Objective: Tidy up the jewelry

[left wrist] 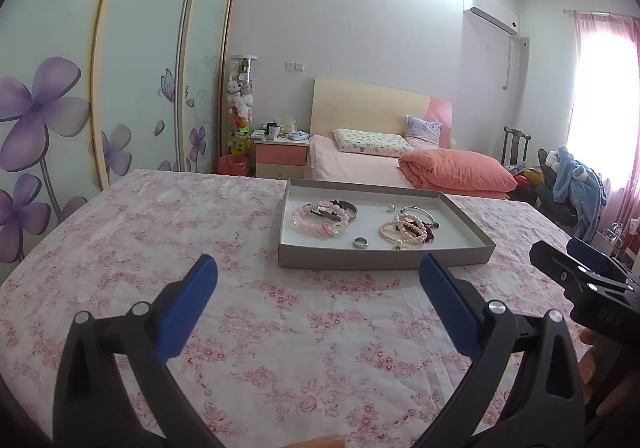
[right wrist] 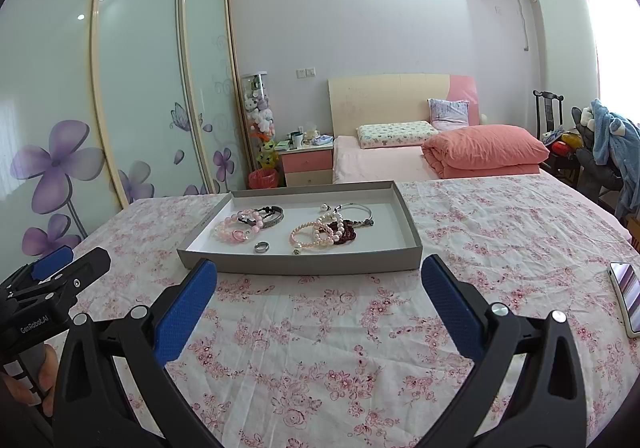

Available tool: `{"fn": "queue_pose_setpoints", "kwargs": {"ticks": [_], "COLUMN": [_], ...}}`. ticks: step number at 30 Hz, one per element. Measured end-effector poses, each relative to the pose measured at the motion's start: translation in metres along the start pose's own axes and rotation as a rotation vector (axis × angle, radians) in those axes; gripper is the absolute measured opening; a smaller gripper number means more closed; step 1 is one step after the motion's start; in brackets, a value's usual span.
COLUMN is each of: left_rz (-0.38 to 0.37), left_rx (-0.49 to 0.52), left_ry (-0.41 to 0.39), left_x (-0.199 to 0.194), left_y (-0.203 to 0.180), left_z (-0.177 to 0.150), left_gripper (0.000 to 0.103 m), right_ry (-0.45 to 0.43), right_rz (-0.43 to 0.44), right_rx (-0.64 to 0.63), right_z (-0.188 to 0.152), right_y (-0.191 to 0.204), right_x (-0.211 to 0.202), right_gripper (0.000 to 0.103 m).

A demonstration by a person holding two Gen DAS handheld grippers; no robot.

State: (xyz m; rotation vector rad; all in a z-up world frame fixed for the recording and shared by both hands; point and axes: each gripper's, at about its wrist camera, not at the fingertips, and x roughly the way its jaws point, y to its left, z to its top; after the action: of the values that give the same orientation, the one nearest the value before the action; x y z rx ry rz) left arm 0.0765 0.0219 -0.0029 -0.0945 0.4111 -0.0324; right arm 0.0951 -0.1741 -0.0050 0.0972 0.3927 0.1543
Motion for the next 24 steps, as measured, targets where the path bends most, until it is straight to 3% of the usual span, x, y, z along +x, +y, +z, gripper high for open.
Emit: {"fn": "queue_pose_setpoints", "kwargs": {"ticks": [24], "left_rz": [0.002], "left_rx": [0.000], "left_ry": [0.011], "left_x": [0.0048], "left_y": [-0.0022], "left_z": [-0.0034], "left_gripper": [0.099], "right_ry": [0.008], "right_rz": [0.002], "right_rx": [0.006], "right_z": [-0.0025], "right_y": [-0.0005], "right_x": [0.0018], "right_gripper": [0.101]}}
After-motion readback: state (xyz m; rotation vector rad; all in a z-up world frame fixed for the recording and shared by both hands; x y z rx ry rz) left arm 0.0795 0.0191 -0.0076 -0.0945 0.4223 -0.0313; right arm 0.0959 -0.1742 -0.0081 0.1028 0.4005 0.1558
